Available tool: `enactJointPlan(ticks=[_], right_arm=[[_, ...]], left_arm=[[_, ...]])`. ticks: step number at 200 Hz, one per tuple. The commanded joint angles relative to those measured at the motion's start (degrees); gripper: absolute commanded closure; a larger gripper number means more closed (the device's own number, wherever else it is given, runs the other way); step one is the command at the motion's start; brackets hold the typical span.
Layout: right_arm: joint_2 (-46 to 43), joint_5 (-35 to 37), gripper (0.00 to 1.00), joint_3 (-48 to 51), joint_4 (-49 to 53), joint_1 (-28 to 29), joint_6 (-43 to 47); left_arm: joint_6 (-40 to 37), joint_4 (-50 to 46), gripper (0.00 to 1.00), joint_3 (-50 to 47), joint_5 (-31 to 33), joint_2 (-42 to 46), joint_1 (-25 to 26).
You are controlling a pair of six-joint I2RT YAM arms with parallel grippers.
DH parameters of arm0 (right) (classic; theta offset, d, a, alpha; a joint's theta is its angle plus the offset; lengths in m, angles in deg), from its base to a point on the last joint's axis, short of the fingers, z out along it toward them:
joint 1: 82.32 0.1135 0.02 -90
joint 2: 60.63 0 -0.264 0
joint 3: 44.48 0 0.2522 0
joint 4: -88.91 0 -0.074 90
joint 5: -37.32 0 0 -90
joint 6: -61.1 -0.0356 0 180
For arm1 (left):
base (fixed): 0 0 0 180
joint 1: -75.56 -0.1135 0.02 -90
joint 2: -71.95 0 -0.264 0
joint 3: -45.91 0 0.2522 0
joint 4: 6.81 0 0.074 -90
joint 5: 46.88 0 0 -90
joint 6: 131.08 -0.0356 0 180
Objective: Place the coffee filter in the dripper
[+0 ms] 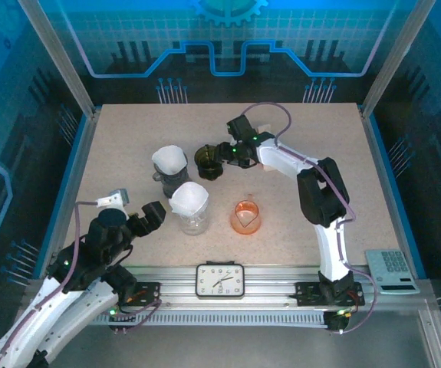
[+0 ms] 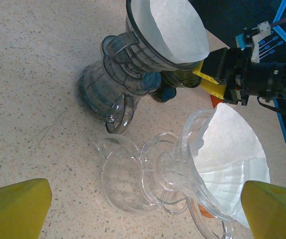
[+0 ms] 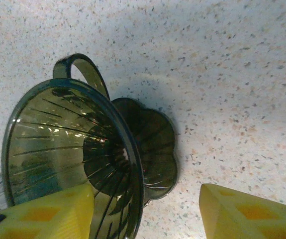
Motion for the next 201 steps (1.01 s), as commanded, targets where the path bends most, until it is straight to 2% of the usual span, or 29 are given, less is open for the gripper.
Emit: enactJointPlan(ticks=[1, 59, 96, 131, 201], right_arm=[[2.33, -2.58, 0.47, -1.62, -1.44, -0.62, -2.88], [1.44, -2.84, 0.75, -0.06, -2.91, -0.68, -3.57], [-1.1, -2.8, 0.9, 1.59, -3.29, -1.1, -3.1], [-4.99, -3.45, 1.0, 4.7, -4.41, -2.45, -2.62], [-17.76, -4.77, 1.0, 12.49, -2.01, -5.39, 0.8]], left_arm=[[0.67, -0.73, 0.01, -0.57, 0.33, 1.02, -0.39], [0.56, -0.54, 0.01, -0.67, 0.1, 1.06, -0.4], [0.54, -0.37, 0.01, -0.85, -0.06, 1.12, -0.4], [0.38, -0.37, 0.01, -0.65, -0.16, 1.05, -0.46], [-0.25, 0.86, 0.01, -0.04, -0.35, 0.83, -0.43]])
